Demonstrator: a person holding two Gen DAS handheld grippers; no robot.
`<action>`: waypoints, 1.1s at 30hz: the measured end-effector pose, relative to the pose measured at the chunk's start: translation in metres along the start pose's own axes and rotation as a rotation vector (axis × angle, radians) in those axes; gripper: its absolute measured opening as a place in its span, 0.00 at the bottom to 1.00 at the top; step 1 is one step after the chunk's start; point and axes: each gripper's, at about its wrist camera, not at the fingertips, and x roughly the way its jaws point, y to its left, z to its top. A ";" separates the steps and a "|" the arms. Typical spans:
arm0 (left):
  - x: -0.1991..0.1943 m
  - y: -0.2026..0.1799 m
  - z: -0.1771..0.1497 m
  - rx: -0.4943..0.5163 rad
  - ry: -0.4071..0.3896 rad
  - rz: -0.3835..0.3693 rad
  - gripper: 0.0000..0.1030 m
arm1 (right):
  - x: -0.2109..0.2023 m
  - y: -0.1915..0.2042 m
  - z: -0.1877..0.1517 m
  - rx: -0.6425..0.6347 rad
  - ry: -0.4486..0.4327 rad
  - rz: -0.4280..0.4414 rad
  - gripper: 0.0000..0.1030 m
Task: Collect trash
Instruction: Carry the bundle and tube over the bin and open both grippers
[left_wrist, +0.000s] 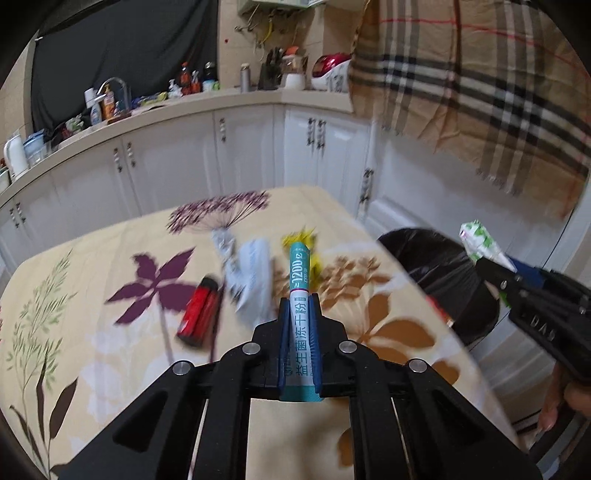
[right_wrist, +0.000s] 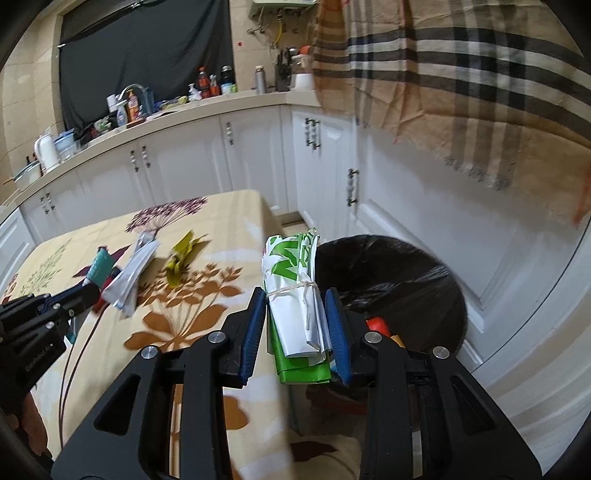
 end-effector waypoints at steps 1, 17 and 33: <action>0.002 -0.005 0.005 0.001 -0.012 -0.013 0.10 | 0.001 -0.003 0.002 0.003 -0.004 -0.009 0.31; 0.053 -0.075 0.052 0.076 -0.070 -0.110 0.10 | 0.025 -0.053 0.022 0.045 -0.064 -0.167 0.31; 0.109 -0.125 0.067 0.155 -0.037 -0.122 0.11 | 0.063 -0.088 0.020 0.084 -0.047 -0.224 0.32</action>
